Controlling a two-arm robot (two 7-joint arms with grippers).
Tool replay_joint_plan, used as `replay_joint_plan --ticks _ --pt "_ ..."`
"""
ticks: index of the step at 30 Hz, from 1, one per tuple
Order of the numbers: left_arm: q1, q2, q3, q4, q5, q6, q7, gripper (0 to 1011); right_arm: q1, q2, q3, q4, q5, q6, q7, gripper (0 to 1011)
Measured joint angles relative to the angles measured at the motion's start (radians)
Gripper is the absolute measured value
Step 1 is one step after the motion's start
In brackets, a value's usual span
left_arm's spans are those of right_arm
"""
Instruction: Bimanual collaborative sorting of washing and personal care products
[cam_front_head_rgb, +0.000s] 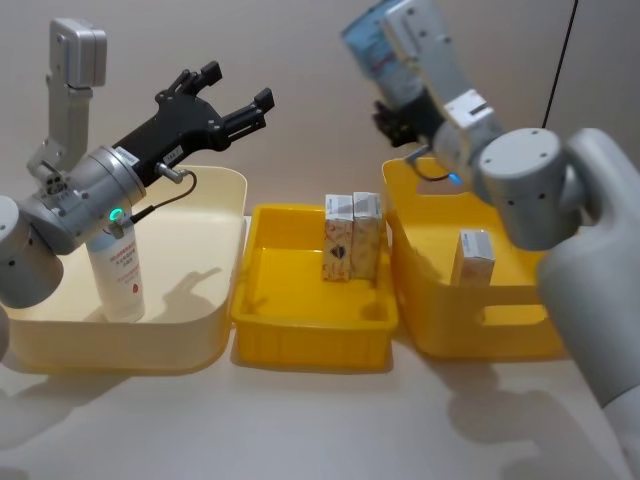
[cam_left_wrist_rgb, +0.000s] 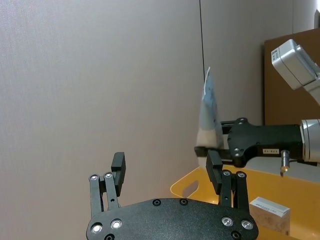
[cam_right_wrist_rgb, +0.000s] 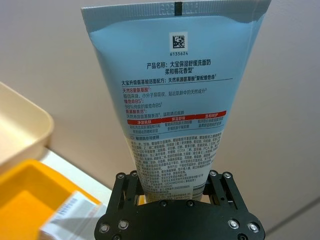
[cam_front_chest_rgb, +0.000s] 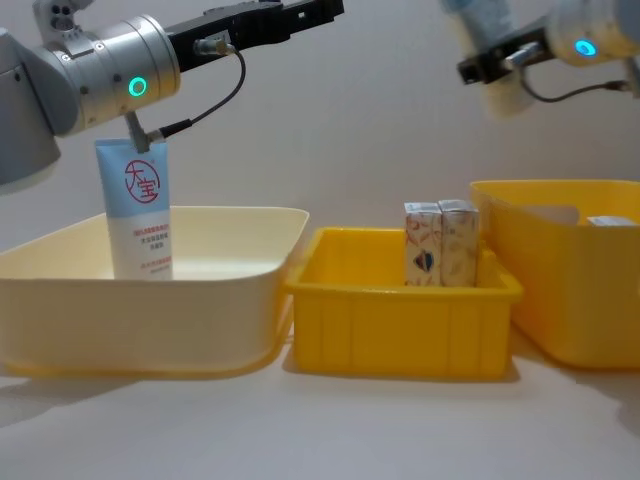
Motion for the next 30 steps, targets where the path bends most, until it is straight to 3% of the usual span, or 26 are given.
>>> replay_joint_plan --ticks 6,17,30 --pt "0.0 0.0 0.0 0.0 0.0 0.0 0.0 1002 -0.005 0.031 0.045 -0.011 -0.013 0.04 -0.037 575" --pt "0.0 0.0 0.0 0.0 0.0 0.0 0.0 1002 0.016 0.042 0.139 0.023 -0.013 0.107 -0.112 576" --pt "0.0 0.0 0.0 0.0 0.0 0.0 0.0 1001 0.053 0.043 0.22 0.081 -0.001 0.156 -0.171 938"
